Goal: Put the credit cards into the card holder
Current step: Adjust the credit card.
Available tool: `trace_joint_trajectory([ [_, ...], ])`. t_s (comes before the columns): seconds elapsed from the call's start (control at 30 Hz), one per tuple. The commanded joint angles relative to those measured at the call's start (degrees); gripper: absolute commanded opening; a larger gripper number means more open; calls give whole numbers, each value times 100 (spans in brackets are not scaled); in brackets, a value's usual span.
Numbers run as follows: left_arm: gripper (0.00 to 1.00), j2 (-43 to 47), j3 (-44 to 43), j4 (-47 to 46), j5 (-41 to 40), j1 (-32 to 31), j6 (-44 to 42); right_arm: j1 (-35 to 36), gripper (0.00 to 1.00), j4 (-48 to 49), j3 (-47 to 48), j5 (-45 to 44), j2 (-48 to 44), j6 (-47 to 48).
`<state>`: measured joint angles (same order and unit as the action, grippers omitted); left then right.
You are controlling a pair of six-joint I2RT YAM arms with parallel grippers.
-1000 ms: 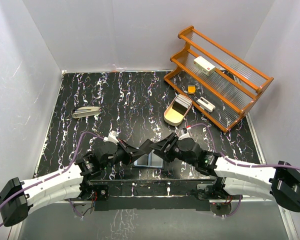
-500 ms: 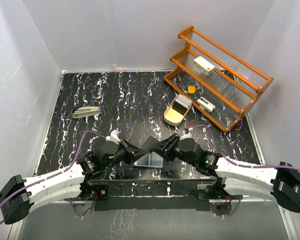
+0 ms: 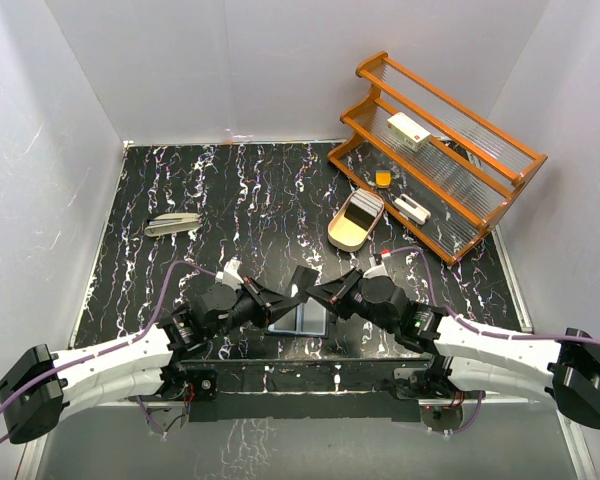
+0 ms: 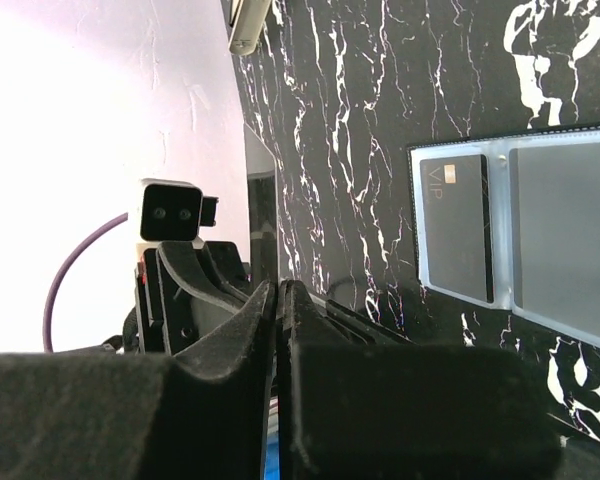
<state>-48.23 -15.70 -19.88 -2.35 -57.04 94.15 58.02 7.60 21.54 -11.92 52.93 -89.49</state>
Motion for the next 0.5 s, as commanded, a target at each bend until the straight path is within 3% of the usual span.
trace_joint_trajectory([
  [0.0, 1, 25, 102, -204, 170, -88, -59, 32, 0, 611, 54, -108, -232, 462],
  [0.1, 26, 106, 68, 16, 224, -88, -159, 34, 0, 401, 263, -34, -301, 984],
  [0.17, 39, 214, 34, 306, 210, -88, -229, 32, 0, -24, 515, 7, -343, 1438],
  [0.3, 48, 561, 19, 878, 106, -90, -460, 34, 0, -763, 832, 257, -602, 2241],
  [0.47, 57, 918, -137, 1202, 30, -80, -910, 34, 0, -412, 592, 1270, -907, 2548],
])
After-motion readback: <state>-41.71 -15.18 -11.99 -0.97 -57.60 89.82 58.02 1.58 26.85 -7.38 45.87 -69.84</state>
